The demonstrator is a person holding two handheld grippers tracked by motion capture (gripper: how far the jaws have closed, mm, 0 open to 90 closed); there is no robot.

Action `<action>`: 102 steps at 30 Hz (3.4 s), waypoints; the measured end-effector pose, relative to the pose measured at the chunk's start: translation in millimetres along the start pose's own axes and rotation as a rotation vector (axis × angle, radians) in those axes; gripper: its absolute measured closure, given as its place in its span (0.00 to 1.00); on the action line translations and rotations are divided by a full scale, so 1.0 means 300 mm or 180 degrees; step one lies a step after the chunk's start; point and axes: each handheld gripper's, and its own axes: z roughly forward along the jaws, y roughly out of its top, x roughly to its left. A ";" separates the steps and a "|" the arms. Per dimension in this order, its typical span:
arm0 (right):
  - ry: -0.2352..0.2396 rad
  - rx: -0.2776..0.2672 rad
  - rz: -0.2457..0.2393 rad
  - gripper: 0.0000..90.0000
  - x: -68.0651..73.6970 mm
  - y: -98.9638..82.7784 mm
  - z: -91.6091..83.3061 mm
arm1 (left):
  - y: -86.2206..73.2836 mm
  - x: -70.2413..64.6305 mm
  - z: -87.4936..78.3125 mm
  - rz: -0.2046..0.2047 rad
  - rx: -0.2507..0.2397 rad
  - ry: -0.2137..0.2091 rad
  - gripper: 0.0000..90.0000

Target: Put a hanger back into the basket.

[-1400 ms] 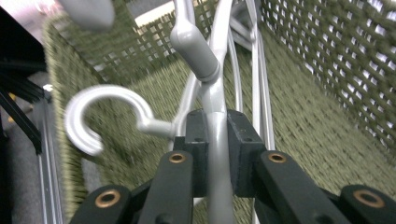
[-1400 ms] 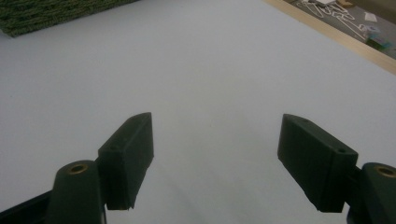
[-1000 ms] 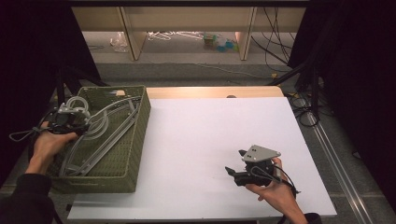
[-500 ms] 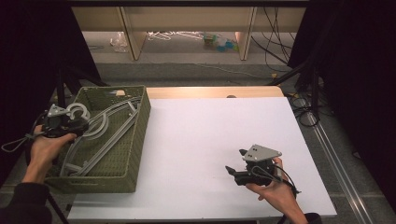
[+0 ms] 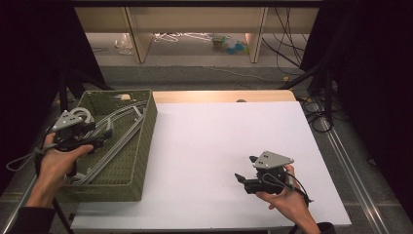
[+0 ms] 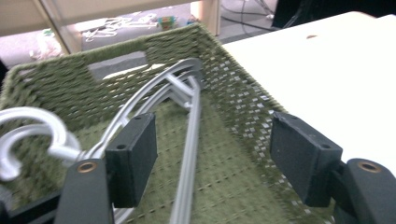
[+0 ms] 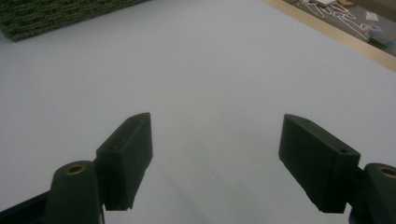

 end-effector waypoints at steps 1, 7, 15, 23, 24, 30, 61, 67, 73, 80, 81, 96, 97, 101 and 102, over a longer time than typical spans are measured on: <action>0.0000 -0.0002 0.0003 0.30 0.000 0.000 0.001 | 0.001 -0.011 -0.001 -0.0003 -0.0017 -0.0014 0.34; 0.0004 -0.0013 0.0011 0.30 -0.001 -0.002 0.003 | 0.003 -0.072 -0.005 0.0057 -0.0082 -0.0110 0.31; 0.0033 -0.0049 0.0018 0.30 -0.004 -0.004 0.008 | 0.001 -0.159 -0.010 0.0164 -0.0143 -0.0276 0.26; 0.0037 -0.0058 0.0033 0.30 -0.017 -0.007 0.013 | -0.011 -0.262 -0.025 0.0369 -0.0161 -0.0427 0.25; 0.0042 -0.0047 0.0042 0.30 -0.017 -0.007 0.013 | -0.011 -0.271 -0.027 0.0468 -0.0166 -0.0425 0.25; 0.0040 -0.0043 0.0045 0.30 -0.008 -0.009 0.008 | -0.020 -0.335 -0.054 0.0380 -0.0251 -0.0625 0.25; 0.0148 -0.0246 0.0172 0.20 0.035 -0.026 -0.013 | -0.226 -0.561 -0.020 0.0559 -0.0377 -0.1123 0.23; 0.0224 -0.0222 0.0242 0.20 0.062 -0.071 -0.024 | -0.264 -0.552 -0.034 0.0533 -0.0408 -0.1114 0.23; 0.0254 -0.0214 0.0269 0.19 0.074 -0.102 -0.040 | -0.272 -0.553 -0.046 0.0553 -0.0416 -0.1126 0.23; 0.0182 -0.0235 0.0302 0.19 0.068 -0.115 -0.050 | -0.276 -0.553 -0.044 0.0544 -0.0402 -0.1120 0.23; 0.0184 -0.0229 0.0289 0.19 0.068 -0.115 -0.049 | -0.276 -0.553 -0.044 0.0560 -0.0404 -0.1114 0.23; 0.0243 -0.0214 0.0278 0.19 0.066 -0.110 -0.046 | -0.276 -0.554 -0.046 0.0521 -0.0425 -0.1123 0.22; 0.0245 -0.0215 0.0278 0.19 0.066 -0.110 -0.046 | -0.276 -0.554 -0.046 0.0521 -0.0424 -0.1126 0.22; 0.0198 -0.0226 0.0276 0.19 0.066 -0.110 -0.048 | -0.276 -0.557 -0.045 0.0512 -0.0424 -0.1134 0.22; 0.0194 -0.0227 0.0259 0.19 0.064 -0.110 -0.047 | -0.275 -0.557 -0.045 0.0511 -0.0426 -0.1136 0.22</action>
